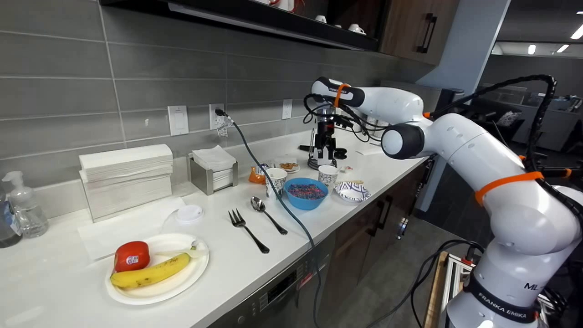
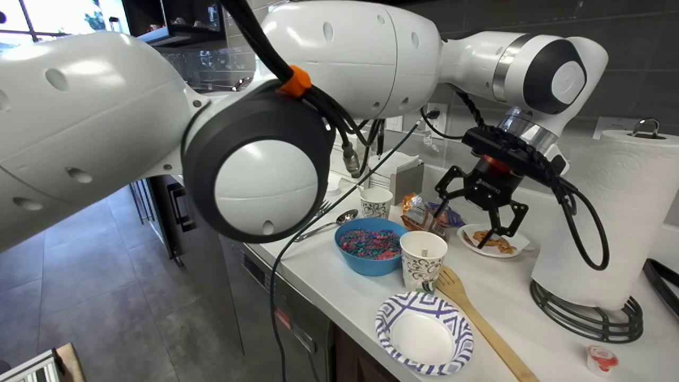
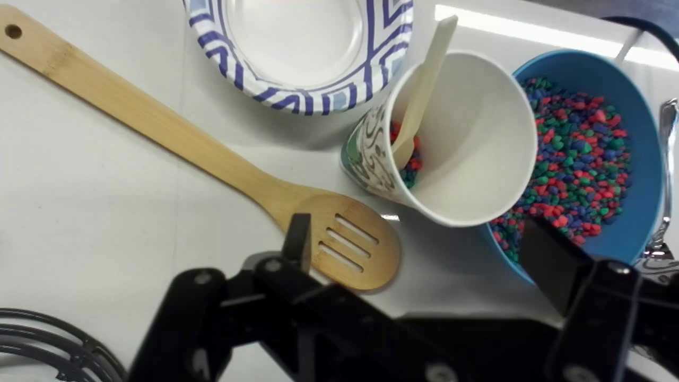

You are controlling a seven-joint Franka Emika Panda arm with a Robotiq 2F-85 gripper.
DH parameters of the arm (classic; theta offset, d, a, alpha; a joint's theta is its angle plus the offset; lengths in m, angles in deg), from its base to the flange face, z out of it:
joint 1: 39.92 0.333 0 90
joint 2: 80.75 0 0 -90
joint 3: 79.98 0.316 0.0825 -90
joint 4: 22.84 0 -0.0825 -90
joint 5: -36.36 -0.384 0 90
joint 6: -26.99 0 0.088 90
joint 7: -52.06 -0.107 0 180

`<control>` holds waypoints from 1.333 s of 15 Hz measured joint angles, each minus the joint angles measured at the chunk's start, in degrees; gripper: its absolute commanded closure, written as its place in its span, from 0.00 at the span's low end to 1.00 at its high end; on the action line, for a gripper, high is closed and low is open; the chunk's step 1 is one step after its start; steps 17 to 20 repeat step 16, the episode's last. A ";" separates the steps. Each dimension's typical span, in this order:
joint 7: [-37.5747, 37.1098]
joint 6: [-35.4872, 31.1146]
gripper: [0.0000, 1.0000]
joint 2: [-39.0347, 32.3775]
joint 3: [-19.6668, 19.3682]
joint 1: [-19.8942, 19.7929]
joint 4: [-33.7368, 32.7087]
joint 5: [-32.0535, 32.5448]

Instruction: Scoop up the cereal and put it into the coffee cup then move the cup closer to the edge of the table

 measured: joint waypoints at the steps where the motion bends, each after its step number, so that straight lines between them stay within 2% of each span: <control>1: -0.37 1.22 0.00 0.68 0.00 -0.22 0.01 0.00; 4: -4.45 2.89 0.00 2.60 -0.12 -1.44 -0.01 -0.09; 8: -9.03 1.32 0.00 4.35 -0.36 -5.00 -0.14 -0.49; 13: -8.95 -4.94 0.00 5.75 -0.37 -9.30 -0.32 -1.02; 20: -8.85 -5.97 0.00 6.49 -0.37 -9.95 -0.35 -1.02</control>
